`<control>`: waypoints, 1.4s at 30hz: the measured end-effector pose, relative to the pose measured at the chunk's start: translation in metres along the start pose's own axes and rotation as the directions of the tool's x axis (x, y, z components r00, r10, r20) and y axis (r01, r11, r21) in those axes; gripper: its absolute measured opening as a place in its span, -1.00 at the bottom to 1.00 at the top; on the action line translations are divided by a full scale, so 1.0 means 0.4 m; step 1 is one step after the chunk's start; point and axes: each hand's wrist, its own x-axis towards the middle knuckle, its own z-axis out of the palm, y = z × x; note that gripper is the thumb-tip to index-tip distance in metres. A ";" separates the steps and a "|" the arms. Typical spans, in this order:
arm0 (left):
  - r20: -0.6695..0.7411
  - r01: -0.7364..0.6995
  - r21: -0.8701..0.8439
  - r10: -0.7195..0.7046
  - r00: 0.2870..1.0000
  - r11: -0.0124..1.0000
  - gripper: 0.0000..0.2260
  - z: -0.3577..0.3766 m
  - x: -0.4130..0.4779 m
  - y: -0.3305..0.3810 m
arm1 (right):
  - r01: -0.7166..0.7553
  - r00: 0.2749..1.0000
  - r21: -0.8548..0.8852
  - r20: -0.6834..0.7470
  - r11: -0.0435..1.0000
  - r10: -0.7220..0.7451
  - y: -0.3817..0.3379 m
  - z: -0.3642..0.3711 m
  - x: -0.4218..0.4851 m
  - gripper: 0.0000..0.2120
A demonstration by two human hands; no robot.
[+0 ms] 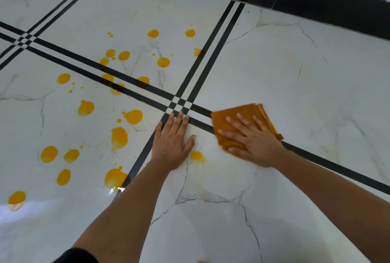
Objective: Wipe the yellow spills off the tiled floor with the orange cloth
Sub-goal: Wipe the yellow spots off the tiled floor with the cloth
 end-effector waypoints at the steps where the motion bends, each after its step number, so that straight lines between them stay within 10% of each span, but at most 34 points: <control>1: 0.001 -0.002 0.001 0.002 1.000 1.000 -0.33 0.000 0.000 -0.001 | -0.145 0.989 0.034 -0.008 0.989 0.146 0.014 -0.008 0.029 -0.46; 4: -0.004 -0.003 0.007 0.004 1.000 1.000 -0.33 -0.002 -0.002 0.002 | -0.454 0.891 0.118 0.042 0.883 0.453 -0.013 -0.035 0.142 -0.44; 10: 0.000 0.002 0.019 -0.002 1.000 1.000 -0.33 -0.008 -0.019 -0.001 | -0.025 0.999 0.009 -0.019 1.000 0.025 -0.029 0.005 0.012 -0.45; 16: -0.042 0.040 -0.051 -0.042 0.998 0.998 -0.32 -0.014 -0.032 0.044 | -0.290 0.955 0.306 0.041 0.907 0.292 -0.035 -0.034 -0.003 -0.25; 24: -0.050 -0.179 -0.128 0.174 0.984 0.976 -0.34 -0.034 0.062 0.303 | -0.545 0.797 0.475 0.038 0.691 0.603 0.063 -0.068 -0.130 -0.47; 34: 0.096 -0.216 0.075 0.209 0.973 0.973 -0.31 0.049 -0.083 0.267 | -0.391 0.916 0.320 0.043 0.863 0.399 0.040 -0.064 -0.115 -0.48; 39: 0.040 0.174 0.059 -0.177 0.983 0.983 -0.26 0.011 -0.091 0.120 | -0.316 0.947 0.312 0.042 0.896 0.319 -0.036 -0.060 -0.069 -0.51; 42: 0.068 0.030 0.075 -0.035 0.997 0.997 -0.29 0.021 -0.178 0.121 | -0.236 0.971 0.285 0.031 0.929 0.237 -0.085 -0.063 -0.035 -0.47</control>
